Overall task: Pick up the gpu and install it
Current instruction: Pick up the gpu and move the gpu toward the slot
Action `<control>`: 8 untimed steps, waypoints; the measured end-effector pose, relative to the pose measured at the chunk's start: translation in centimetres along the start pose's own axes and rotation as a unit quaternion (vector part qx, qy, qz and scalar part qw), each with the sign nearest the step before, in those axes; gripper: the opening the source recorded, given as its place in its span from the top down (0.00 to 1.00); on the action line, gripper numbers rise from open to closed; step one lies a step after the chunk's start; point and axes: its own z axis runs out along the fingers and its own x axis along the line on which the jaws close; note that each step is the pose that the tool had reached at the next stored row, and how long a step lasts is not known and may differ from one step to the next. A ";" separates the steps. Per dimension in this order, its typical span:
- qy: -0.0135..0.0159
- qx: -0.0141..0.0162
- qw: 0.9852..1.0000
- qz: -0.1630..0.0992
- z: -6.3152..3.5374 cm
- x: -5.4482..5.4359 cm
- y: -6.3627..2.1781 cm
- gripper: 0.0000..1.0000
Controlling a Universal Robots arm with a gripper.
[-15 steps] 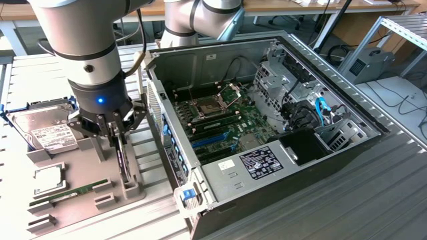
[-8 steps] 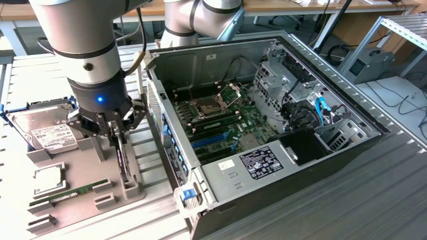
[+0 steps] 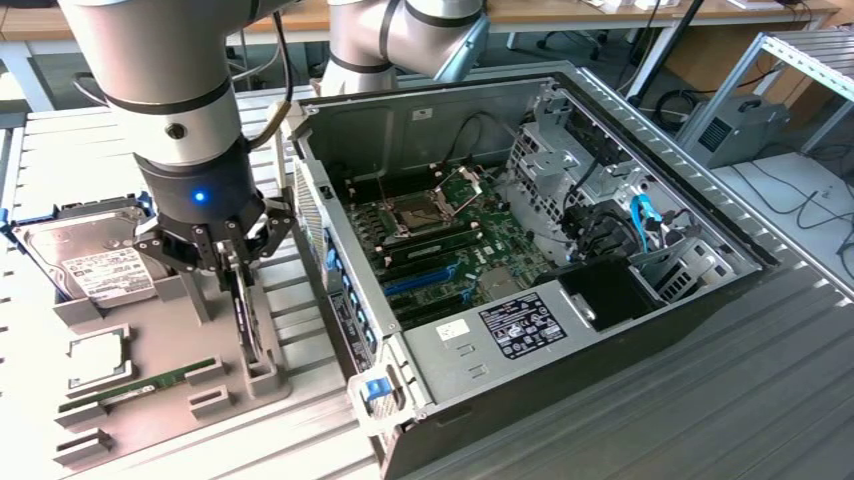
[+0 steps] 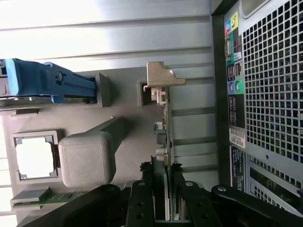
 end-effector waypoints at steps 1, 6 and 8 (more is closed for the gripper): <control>0.000 0.000 1.000 0.000 -0.03 0.0 0.00 0.73; 0.000 0.000 1.000 0.000 -0.15 0.0 0.00 0.73; 0.000 0.000 1.000 0.000 -0.19 0.0 0.00 0.73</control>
